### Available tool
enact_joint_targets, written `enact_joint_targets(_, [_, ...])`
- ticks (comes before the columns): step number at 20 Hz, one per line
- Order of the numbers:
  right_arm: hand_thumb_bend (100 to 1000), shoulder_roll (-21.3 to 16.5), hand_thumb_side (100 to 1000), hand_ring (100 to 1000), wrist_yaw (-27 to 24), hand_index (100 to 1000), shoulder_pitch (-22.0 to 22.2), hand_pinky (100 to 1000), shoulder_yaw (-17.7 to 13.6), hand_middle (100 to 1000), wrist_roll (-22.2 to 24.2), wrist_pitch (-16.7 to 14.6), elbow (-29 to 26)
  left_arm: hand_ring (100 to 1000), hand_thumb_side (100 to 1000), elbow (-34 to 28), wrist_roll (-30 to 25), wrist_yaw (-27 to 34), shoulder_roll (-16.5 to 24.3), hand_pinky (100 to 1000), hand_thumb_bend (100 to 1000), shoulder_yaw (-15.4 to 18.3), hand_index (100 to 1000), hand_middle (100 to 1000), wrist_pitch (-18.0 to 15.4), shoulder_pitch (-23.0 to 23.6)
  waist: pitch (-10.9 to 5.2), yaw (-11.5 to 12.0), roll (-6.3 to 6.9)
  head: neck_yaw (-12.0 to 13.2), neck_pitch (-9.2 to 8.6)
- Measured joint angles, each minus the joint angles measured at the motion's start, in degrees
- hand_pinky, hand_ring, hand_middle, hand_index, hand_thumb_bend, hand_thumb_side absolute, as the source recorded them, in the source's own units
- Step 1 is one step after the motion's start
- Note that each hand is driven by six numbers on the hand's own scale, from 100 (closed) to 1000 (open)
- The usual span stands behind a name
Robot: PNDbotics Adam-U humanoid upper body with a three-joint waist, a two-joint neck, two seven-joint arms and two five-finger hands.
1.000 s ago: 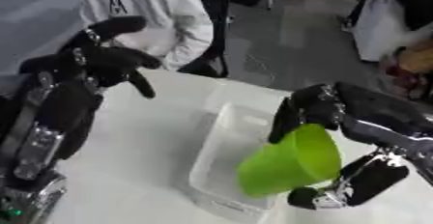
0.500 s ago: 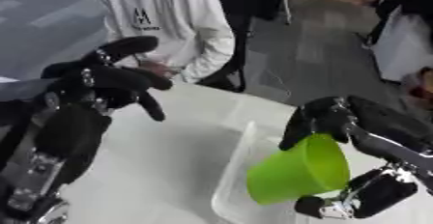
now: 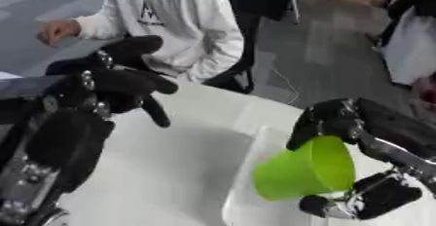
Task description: Pick up objects on the table and place them in the box.
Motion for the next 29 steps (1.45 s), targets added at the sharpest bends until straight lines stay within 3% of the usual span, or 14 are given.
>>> enact_joint_targets(1, [422,0.0,604,683,1.7,782,0.1,493,0.0,746,-1.1,0.0,0.2,684,829,0.0,0.0,0.0,0.0,494,228,0.0,738,899,0.0,0.0,0.12,0.1,0.0,0.0,-0.05])
enact_joint_targets(3, [343,0.0,759,851,4.7,899,0.4,774,0.0,887,-2.7,0.1,0.7,685,831,0.0,-0.1,0.0,0.0,493,226,0.0,738,900,0.0,0.0,0.38,0.1,0.0,0.0,-0.05])
enact_joint_targets(4, [364,0.0,727,826,5.8,882,0.4,723,0.0,867,-3.2,0.1,1.1,685,831,0.0,-0.1,-0.1,0.0,494,226,0.0,738,900,0.0,0.0,0.52,0.1,0.0,0.0,-0.05])
enact_joint_targets(5, [315,0.0,844,910,6.7,951,0.5,904,0.1,942,-3.6,0.0,1.4,685,833,0.0,-0.2,-0.1,0.0,493,225,0.0,738,900,0.0,0.0,0.62,0.1,0.0,0.0,-0.05])
enact_joint_targets(7, [307,0.0,899,952,7.5,978,0.5,990,0.3,975,-4.1,-0.1,1.9,685,834,0.0,-0.2,-0.1,0.0,493,224,-0.1,738,900,0.0,0.0,0.73,0.2,0.04,0.0,-0.05])
enact_joint_targets(11, [310,0.0,965,987,7.7,1000,0.5,1000,0.5,1000,-3.6,-0.5,2.7,685,834,0.0,-0.5,-0.4,0.0,493,223,-0.3,738,901,0.0,0.1,0.74,0.3,0.16,0.0,-0.05])
enact_joint_targets(18, [301,0.0,971,975,7.6,1000,1.0,996,0.6,990,-1.7,-0.6,3.0,686,833,0.0,-0.5,-0.6,0.0,494,223,-0.3,738,901,-0.1,0.1,0.75,0.0,0.3,0.0,-0.09])
enact_joint_targets(22, [297,0.0,958,906,6.6,1000,1.9,942,0.7,964,-1.5,-0.5,1.9,686,832,0.0,-0.3,-0.7,0.1,494,224,-0.3,737,900,-0.3,0.2,0.75,-0.7,0.39,0.1,-0.39])
enact_joint_targets(24, [296,0.0,950,877,5.0,1000,2.5,912,0.8,943,-1.7,-0.3,0.4,686,833,0.0,-0.2,-0.8,0.3,494,222,-0.3,737,900,-0.4,0.6,0.75,-1.5,0.42,-0.3,-2.13])
enact_joint_targets(25, [284,0.0,949,832,3.7,991,2.9,835,0.8,912,-1.7,-0.1,-0.5,686,835,0.0,-0.1,-0.9,0.7,494,220,-0.2,737,900,-0.5,0.9,0.75,-2.0,0.43,-1.0,-3.52])
enact_joint_targets(28, [272,0.1,944,804,-1.4,971,5.4,794,0.6,883,-2.0,1.3,-4.3,687,835,0.0,-0.2,-1.3,2.1,494,219,-0.1,737,900,-0.8,1.8,0.74,-3.9,0.68,-3.7,-9.11])
enact_joint_targets(29, [231,0.3,927,750,-3.4,938,6.9,713,0.3,838,-2.1,1.9,-6.2,687,834,0.0,-0.2,-1.5,2.5,494,219,-0.1,736,898,-1.0,2.1,0.74,-4.5,0.86,-4.3,-10.76])
